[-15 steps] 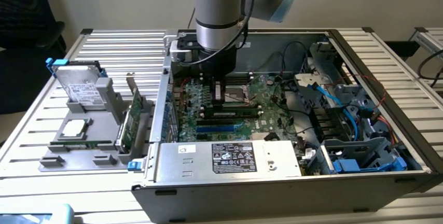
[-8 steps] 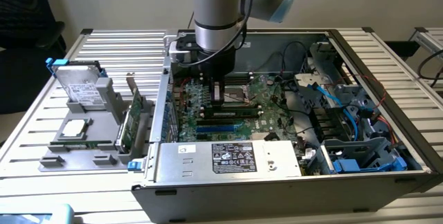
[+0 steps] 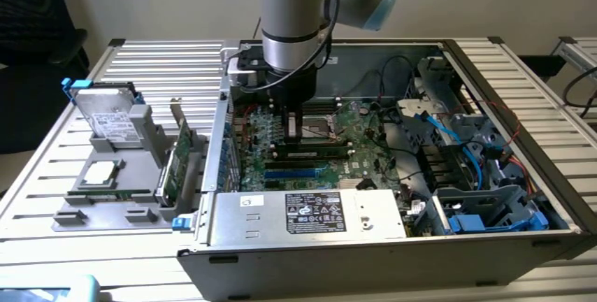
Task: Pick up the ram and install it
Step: 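Press down the ram until it locks into place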
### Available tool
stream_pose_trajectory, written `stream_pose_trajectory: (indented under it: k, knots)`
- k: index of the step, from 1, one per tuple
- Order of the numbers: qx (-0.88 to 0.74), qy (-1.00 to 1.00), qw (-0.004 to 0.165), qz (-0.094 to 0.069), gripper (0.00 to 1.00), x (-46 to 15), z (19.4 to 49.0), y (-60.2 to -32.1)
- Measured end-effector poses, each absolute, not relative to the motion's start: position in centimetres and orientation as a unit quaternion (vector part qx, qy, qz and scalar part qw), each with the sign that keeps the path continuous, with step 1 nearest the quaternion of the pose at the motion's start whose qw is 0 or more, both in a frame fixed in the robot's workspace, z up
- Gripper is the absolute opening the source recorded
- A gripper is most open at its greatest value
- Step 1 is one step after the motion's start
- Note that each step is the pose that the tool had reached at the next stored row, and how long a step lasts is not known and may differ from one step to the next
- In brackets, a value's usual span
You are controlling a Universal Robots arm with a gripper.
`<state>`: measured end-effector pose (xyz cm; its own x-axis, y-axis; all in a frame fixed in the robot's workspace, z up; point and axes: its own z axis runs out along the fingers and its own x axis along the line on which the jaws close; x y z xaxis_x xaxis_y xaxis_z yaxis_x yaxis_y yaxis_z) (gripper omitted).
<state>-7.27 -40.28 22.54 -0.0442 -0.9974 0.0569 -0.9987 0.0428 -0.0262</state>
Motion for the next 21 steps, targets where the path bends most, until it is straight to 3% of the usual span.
stream_pose_trajectory:
  k: [21]
  knots:
    - [0.691, -0.722, 0.011, 0.029, 0.11, -3.2, 24.2, -40.4]
